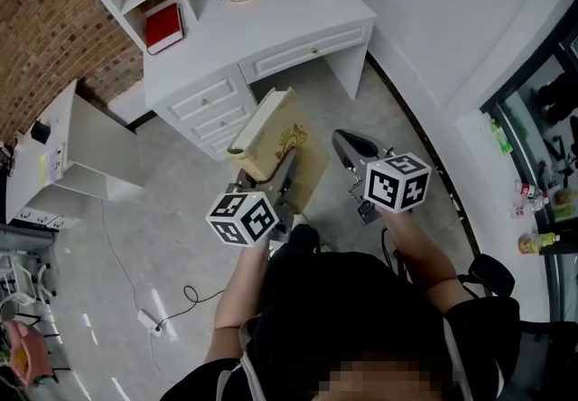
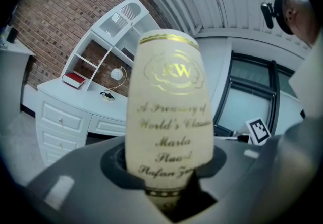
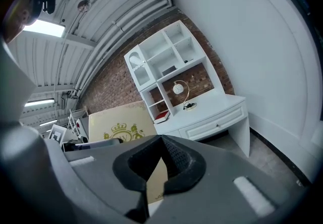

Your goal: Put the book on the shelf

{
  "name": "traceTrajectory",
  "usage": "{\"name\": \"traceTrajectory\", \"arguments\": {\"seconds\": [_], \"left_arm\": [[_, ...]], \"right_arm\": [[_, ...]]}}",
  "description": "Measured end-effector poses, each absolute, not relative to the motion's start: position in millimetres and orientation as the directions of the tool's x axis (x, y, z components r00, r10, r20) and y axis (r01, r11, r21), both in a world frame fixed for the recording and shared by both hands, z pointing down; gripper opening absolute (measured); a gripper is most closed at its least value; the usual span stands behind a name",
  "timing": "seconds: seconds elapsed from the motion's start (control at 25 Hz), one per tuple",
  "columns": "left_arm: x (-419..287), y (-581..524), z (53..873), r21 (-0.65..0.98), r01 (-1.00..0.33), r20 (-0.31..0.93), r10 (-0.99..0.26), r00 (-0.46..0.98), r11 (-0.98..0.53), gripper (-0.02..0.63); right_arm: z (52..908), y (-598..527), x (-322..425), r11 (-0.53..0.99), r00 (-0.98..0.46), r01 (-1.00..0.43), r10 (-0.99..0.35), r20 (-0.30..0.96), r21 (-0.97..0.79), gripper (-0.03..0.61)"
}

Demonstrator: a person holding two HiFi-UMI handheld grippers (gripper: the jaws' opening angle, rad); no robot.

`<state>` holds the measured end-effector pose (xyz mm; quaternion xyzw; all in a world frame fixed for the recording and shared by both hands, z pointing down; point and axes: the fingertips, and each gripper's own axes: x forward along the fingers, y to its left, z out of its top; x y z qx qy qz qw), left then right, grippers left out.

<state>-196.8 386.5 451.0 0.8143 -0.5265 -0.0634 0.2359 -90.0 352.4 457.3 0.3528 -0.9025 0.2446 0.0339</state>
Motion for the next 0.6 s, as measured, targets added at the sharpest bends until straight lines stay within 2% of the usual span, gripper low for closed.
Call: {"name": "traceTrajectory", "arguments": {"seconds": [0.6], "left_arm": [[-202.2,276.1,446.3,0.438,-0.799,0.126,-0.853,0.507,-0.411,0.212]], "right_arm": [[464.0,252.8,-97.4,0.575,-0.695,-0.709,-0.669,0.264,-0.408,-0.003]]}}
